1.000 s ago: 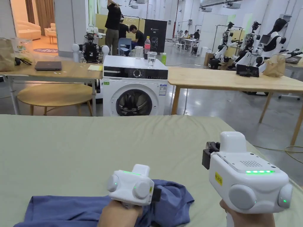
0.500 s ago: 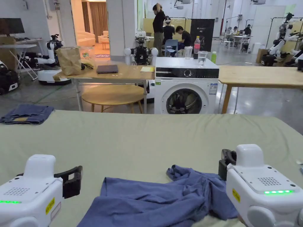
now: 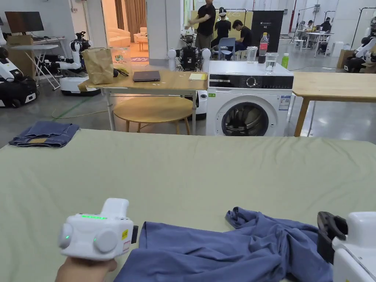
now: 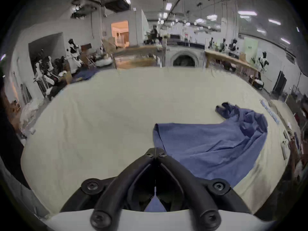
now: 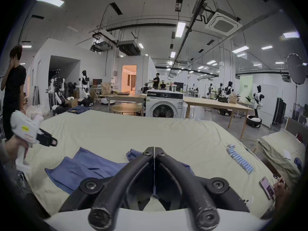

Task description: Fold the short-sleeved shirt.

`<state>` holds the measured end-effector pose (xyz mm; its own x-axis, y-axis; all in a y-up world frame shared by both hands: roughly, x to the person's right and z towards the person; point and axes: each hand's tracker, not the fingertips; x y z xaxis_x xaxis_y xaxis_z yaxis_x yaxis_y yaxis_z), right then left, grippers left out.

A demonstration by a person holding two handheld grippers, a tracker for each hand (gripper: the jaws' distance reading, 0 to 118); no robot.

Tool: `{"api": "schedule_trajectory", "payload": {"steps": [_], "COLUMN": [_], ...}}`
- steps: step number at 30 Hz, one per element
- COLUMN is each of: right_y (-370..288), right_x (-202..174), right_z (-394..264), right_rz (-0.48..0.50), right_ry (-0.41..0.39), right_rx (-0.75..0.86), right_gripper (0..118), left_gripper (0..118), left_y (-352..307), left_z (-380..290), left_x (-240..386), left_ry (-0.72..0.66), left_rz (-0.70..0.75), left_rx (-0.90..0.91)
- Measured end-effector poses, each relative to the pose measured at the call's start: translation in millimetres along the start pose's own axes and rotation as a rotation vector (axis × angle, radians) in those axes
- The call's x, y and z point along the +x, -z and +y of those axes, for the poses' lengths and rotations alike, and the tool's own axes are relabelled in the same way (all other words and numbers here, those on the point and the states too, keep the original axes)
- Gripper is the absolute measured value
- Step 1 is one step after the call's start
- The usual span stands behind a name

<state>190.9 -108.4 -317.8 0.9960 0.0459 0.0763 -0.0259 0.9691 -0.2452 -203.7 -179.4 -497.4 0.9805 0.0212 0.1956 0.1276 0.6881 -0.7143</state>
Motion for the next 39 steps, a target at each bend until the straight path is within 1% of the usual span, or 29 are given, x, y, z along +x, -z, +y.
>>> {"api": "schedule_trajectory", "payload": {"steps": [2,3,4,5,6,8,10,11,12,14,15,16,17,18,22,23,24,25,26,27,29,31,32,34,35,36,37,38,39], "right_y": [5.9,9.5,11.8,15.1,18.6,24.3,29.5,32.4,35.0,40.6,43.8,46.7,52.2,58.1,90.8,101.0,111.9,122.8,133.7,139.5,153.1,165.8,171.3,180.7,183.7,181.6,181.2,181.4,179.7], "right_x": [9.8,15.1,19.0,24.4,29.8,40.1,52.0,59.0,65.5,77.5,84.0,88.6,94.1,99.1,109.0,111.2,113.8,115.1,116.3,115.3,112.4,112.9,111.8,107.0,104.4,100.9,101.8,108.6,114.2], "right_z": [-7.0,-10.9,-14.2,-18.6,-22.6,-31.8,-41.4,-46.2,-51.2,-58.7,-62.3,-65.7,-69.8,-74.2,-97.0,-103.2,-108.0,-113.8,-121.2,-130.6,-139.3,-148.9,-143.6,-150.3,-156.4,-150.0,-146.1,-144.7,-144.2], "right_rz": [-0.017,-0.022,-0.032,-0.043,-0.051,-0.069,-0.098,-0.109,-0.121,-0.144,-0.15,-0.16,-0.17,-0.168,-0.112,-0.068,-0.039,-0.04,-0.03,-0.033,-0.091,-0.083,-0.08,-0.036,0.035,0.019,0.0,0.042,0.058], "right_ry": [0.021,0.022,0.021,0.021,0.017,0.011,0.01,0.017,0.023,0.034,0.039,0.039,0.037,0.036,0.017,0.027,0.05,0.059,0.043,0.014,-0.078,-0.095,-0.113,-0.138,-0.129,-0.151,-0.155,-0.076,-0.018], "right_rx": [-0.02,-0.031,-0.036,-0.043,-0.057,-0.084,-0.111,-0.126,-0.145,-0.181,-0.202,-0.228,-0.272,-0.303,-0.432,-0.452,-0.478,-0.511,-0.538,-0.5,-0.54,-0.55,-0.582,-0.642,-0.659,-0.64,-0.641,-0.674,-0.677], "right_gripper": [0,0,0,0,0,0,0,0,0,0,0,0,0,0,0,16,50,94,118,117,117,117,111,80,71,69,62,50,31], "left_gripper": [0,9,42,100,118,118,117,112,97,38,27,20,20,0,0,0,0,0,0,0,0,0,0,0,0,0,0,0,0], "left_y": [33.5,51.2,65.4,81.7,95.7,115.9,136.9,147.0,155.1,163.3,163.3,157.0,150.3,135.5,102.0,92.1,84.0,77.5,74.8,70.2,63.2,64.9,63.8,66.7,67.0,66.6,66.1,68.1,67.9], "left_z": [18.5,27.2,34.0,40.4,46.6,50.1,56.3,57.1,56.2,54.7,52.8,52.8,53.7,51.6,57.1,60.9,64.4,66.8,70.1,71.4,72.5,73.7,72.9,72.1,71.1,70.1,69.0,68.6,68.2], "left_x": [-6.4,-6.9,-5.8,-3.5,-4.5,-1.9,-1.6,-2.4,-4.3,-5.0,-5.3,-2.2,3.2,17.7,26.7,26.8,25.4,24.5,23.9,24.1,24.4,23.8,23.6,23.5,24.6,25.7,27.1,26.7,26.8], "left_ry": [-0.026,-0.033,-0.024,0.009,0.053,0.111,0.124,0.116,0.098,0.076,0.064,0.039,0.07,0.131,0.146,0.128,0.113,0.097,0.09,0.093,0.1,0.099,0.092,0.086,0.087,0.089,0.096,0.098,0.099], "left_rz": [-0.029,-0.033,-0.011,0.02,0.053,0.084,0.115,0.106,0.097,0.093,0.056,0.0,0.023,0.032,0.015,0.013,0.0,-0.011,-0.021,-0.017,-0.009,-0.006,-0.006,-0.006,-0.003,-0.001,0.004,0.008,0.009], "left_rx": [-0.046,-0.061,-0.073,-0.088,-0.108,-0.088,-0.139,-0.157,-0.184,-0.21,-0.218,-0.2,-0.189,-0.179,-0.132,-0.107,-0.101,-0.093,-0.088,-0.087,-0.079,-0.081,-0.084,-0.088,-0.09,-0.091,-0.094,-0.095,-0.094]}}
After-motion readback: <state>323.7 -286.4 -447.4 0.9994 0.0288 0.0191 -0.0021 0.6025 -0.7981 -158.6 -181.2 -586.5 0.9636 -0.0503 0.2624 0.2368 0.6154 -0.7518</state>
